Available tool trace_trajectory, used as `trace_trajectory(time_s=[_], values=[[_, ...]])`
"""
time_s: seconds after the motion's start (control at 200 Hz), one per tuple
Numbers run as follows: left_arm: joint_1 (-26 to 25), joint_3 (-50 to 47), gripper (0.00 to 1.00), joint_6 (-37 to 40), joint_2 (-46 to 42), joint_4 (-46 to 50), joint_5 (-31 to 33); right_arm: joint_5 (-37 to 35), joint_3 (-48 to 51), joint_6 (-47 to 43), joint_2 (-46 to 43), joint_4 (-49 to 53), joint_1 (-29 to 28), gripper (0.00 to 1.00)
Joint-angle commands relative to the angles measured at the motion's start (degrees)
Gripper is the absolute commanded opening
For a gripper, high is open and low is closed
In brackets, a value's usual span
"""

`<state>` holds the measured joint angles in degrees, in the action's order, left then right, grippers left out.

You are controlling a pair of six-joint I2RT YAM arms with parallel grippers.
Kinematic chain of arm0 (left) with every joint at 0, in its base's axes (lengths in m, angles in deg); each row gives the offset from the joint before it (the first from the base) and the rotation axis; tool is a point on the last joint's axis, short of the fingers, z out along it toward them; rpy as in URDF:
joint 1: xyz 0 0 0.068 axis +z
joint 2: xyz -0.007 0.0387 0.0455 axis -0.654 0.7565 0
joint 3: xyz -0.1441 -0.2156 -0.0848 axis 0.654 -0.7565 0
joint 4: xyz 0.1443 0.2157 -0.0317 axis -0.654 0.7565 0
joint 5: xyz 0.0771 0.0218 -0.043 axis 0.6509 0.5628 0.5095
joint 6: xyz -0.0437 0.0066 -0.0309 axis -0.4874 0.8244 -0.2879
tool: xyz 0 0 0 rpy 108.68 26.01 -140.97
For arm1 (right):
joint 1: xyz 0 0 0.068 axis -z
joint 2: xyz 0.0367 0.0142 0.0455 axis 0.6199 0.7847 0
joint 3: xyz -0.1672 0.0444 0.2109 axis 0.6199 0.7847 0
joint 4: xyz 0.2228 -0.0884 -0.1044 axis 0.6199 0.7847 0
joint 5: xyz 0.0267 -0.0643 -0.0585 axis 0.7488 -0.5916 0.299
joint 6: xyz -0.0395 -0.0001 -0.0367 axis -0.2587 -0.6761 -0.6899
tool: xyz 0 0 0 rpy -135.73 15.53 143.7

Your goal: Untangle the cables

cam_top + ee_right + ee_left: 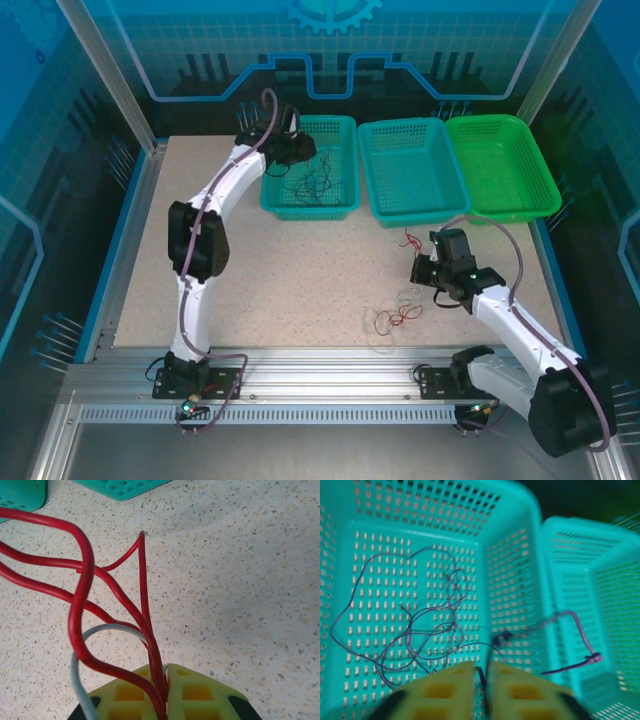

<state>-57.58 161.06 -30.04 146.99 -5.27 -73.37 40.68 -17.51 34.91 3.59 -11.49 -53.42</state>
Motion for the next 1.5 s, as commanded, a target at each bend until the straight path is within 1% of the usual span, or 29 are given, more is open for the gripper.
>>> trace_trajectory(time_s=[0.0,0.075,0.225,0.275,0.325,0.41,0.45,0.5,0.55,0.6,0.65,0.68,0.725,0.79,0.845,0.91,1.076,1.186,1.251,1.291,1.331,1.351,1.436,1.496], values=[[0.1,0.5,0.75,4.4,-4.3,-2.0,2.4,-1.3,0.1,-1.4,-1.8,2.4,-0.6,0.02],[0.0,-4.3,0.81,6.7,-9.5,-5.4,2.1,-1.3,0.3,-1.7,-2.0,2.2,-0.5,0.02],[0.1,-14.6,0.83,8.9,-21.0,-10.1,-0.9,-0.3,-0.4,-2.4,-0.8,2.0,-0.5,0.02],[0.1,-18.6,0.83,9.3,-25.3,-12.0,-4.2,1.1,-0.8,-2.9,-0.4,1.9,-0.5,0.02],[0.1,-24.4,0.83,9.0,-30.3,-15.6,-9.0,3.5,-1.2,-3.8,-0.4,1.4,-0.6,0.02],[-0.1,-37.3,0.83,7.2,-39.8,-27.4,-19.0,11.1,-1.8,-6.5,-0.7,-0.4,-1.0,0.03],[-0.6,-43.3,0.83,5.9,-43.9,-33.1,-21.6,13.9,-2.1,-7.5,-0.9,-1.1,-1.5,0.04],[-1.7,-49.6,0.83,5.9,-48.0,-38.1,-23.8,16.4,-2.8,-8.8,-1.2,-1.5,-2.3,0.04],[-3.4,-54.2,0.83,7.7,-51.4,-39.9,-25.4,18.4,-3.6,-9.8,-1.3,-1.8,-3.4,0.04],[-5.6,-57.4,0.83,10.9,-53.9,-39.3,-27.3,20.3,-4.3,-10.4,-1.2,-2.3,-4.3,0.04],[-8.1,-60.3,0.85,16.0,-55.9,-37.9,-29.7,22.9,-5.2,-10.1,-0.8,-3.3,-4.9,0.04],[-9.6,-62.0,0.85,20.3,-57.1,-36.8,-30.5,24.2,-5.6,-9.7,-0.6,-3.8,-5.1,0.04],[-12.0,-64.8,0.85,26.6,-58.8,-35.6,-30.1,25.7,-6.5,-9.3,0.0,-4.3,-5.4,0.03],[-15.1,-68.3,0.85,34.3,-60.8,-34.5,-26.9,27.4,-8.0,-9.8,1.0,-4.2,-6.2,0.04],[-17.2,-70.5,0.85,39.0,-61.8,-34.2,-24.9,28.4,-9.3,-11.1,1.7,-3.7,-7.2,0.03],[-18.6,-72.6,0.86,42.6,-61.7,-34.7,-23.2,28.9,-10.6,-12.5,2.7,-2.7,-8.6,0.04],[-19.2,-76.8,0.89,44.7,-57.9,-43.4,-19.0,32.5,-12.4,-14.5,4.5,-2.1,-11.9,0.03],[-19.1,-76.2,0.9,44.1,-54.2,-46.7,-16.4,34.2,-13.2,-15.1,4.7,-2.1,-14.4,0.04],[-19.1,-75.8,0.89,43.1,-52.2,-48.9,-14.7,34.9,-13.5,-15.4,4.6,-2.0,-15.2,0.04],[-19.2,-75.8,0.85,42.6,-51.1,-50.3,-13.9,35.0,-13.5,-15.4,4.4,-2.0,-15.5,0.04],[-19.1,-75.8,0.77,42.0,-50.1,-51.2,-13.0,34.7,-13.5,-15.3,4.1,-2.0,-15.6,0.04],[-19.2,-75.7,0.71,41.9,-49.6,-51.4,-12.7,34.6,-13.5,-15.1,4.0,-2.0,-15.6,0.04],[-19.2,-75.8,0.32,41.5,-48.3,-52.2,-12.6,34.2,-12.9,-14.8,3.3,-2.6,-15.6,0.04],[-19.2,-76.7,0.0,40.2,-48.3,-54.0,-12.4,33.6,-12.5,-14.5,3.3,-2.7,-15.6,0.04]])
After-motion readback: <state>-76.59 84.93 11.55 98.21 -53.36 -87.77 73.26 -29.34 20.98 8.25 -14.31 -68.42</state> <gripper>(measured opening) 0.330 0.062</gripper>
